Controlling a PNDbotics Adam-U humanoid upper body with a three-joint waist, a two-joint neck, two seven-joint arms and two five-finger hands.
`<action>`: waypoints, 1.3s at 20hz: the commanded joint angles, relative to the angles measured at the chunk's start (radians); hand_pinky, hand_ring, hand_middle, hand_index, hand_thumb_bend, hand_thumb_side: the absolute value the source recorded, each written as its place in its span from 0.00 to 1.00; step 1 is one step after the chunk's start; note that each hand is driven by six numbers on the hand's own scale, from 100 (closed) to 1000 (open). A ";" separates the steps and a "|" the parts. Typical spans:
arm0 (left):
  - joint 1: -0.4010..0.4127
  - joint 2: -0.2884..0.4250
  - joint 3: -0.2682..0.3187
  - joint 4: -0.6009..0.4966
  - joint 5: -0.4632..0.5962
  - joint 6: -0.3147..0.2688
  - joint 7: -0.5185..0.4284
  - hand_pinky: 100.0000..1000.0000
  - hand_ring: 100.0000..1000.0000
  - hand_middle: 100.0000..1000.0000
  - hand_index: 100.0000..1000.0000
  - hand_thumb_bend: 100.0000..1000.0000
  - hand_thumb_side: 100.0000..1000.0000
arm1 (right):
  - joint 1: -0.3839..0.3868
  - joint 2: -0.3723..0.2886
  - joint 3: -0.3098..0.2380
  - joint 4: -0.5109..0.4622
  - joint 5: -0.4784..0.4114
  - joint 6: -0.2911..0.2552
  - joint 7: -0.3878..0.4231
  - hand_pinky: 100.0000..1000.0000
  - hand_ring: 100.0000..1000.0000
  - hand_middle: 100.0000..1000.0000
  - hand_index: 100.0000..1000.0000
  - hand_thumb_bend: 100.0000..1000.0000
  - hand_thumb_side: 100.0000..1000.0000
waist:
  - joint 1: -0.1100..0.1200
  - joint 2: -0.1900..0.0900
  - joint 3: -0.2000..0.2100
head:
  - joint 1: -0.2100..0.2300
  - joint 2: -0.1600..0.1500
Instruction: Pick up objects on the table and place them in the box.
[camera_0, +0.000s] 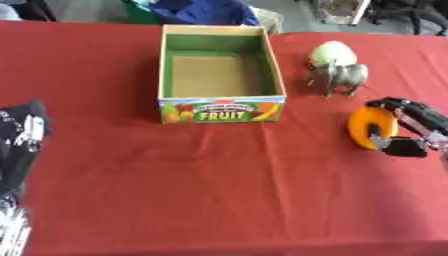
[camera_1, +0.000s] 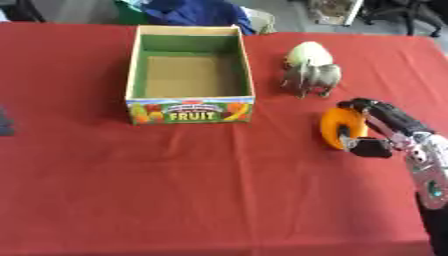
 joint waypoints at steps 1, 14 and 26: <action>-0.005 0.021 0.008 -0.010 -0.004 -0.001 -0.002 0.56 0.55 0.50 0.58 0.23 0.46 | -0.004 -0.021 -0.002 -0.019 0.043 0.004 0.001 0.71 0.73 0.66 0.60 0.01 0.34 | 0.002 -0.013 0.000 | -0.001 0.006; -0.006 0.021 0.008 -0.010 -0.003 -0.001 -0.002 0.56 0.55 0.50 0.58 0.22 0.46 | -0.023 -0.013 -0.007 -0.050 -0.006 0.050 -0.340 0.60 0.53 0.44 0.10 0.00 0.13 | 0.003 -0.014 0.001 | 0.002 0.005; -0.006 0.022 0.006 -0.009 -0.003 0.000 -0.005 0.56 0.55 0.50 0.58 0.22 0.46 | -0.201 -0.044 0.031 -0.137 -0.292 0.065 -0.340 0.57 0.51 0.42 0.09 0.00 0.07 | 0.003 -0.020 0.005 | 0.007 0.001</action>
